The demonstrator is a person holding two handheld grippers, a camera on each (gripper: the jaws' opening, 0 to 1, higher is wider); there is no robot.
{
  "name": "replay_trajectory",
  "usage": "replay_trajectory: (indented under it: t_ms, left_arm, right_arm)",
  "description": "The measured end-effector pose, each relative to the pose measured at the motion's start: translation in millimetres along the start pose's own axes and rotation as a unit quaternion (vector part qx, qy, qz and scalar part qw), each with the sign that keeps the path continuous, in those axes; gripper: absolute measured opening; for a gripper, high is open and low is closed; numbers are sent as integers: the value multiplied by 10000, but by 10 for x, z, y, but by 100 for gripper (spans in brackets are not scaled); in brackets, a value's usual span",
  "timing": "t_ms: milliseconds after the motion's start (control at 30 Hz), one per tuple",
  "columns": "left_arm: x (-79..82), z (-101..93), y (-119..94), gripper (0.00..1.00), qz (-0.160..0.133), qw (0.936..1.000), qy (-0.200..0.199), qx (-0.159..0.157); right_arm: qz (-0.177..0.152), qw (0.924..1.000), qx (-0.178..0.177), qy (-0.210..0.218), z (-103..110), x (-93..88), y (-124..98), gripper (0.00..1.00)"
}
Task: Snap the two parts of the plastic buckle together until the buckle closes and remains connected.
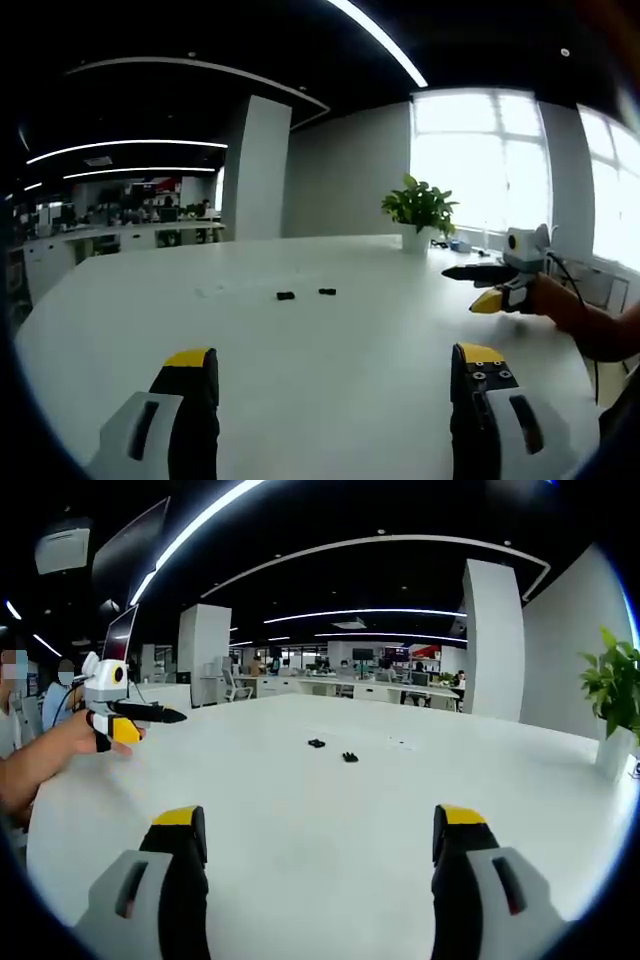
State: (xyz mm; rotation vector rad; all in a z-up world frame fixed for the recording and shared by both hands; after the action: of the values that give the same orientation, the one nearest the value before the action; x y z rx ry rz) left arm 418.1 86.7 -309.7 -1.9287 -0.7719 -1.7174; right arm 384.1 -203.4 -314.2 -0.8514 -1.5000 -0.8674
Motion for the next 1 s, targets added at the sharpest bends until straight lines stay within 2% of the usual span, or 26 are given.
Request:
replay_trajectory:
  t_ms: [1000]
  left_arm:
    - [-17,-29,6,96,-2,10000,-59,-75]
  right_arm:
    - [22,10000,-12,-59,13,-8,-7,94]
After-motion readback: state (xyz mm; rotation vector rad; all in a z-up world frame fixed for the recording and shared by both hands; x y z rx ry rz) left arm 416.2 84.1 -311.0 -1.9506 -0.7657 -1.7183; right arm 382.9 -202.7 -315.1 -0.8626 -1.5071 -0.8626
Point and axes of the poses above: the point that each gripper's makers call its tool centre point, and the gripper's own axes: y roughly forward along the fingers, z roughly to its left, x roughly out of its top, the point moved 4 cm from there along -y, roughly backward along the fingers, and after that the axes turned 15 degrees about -z, right-handed, at the moved point
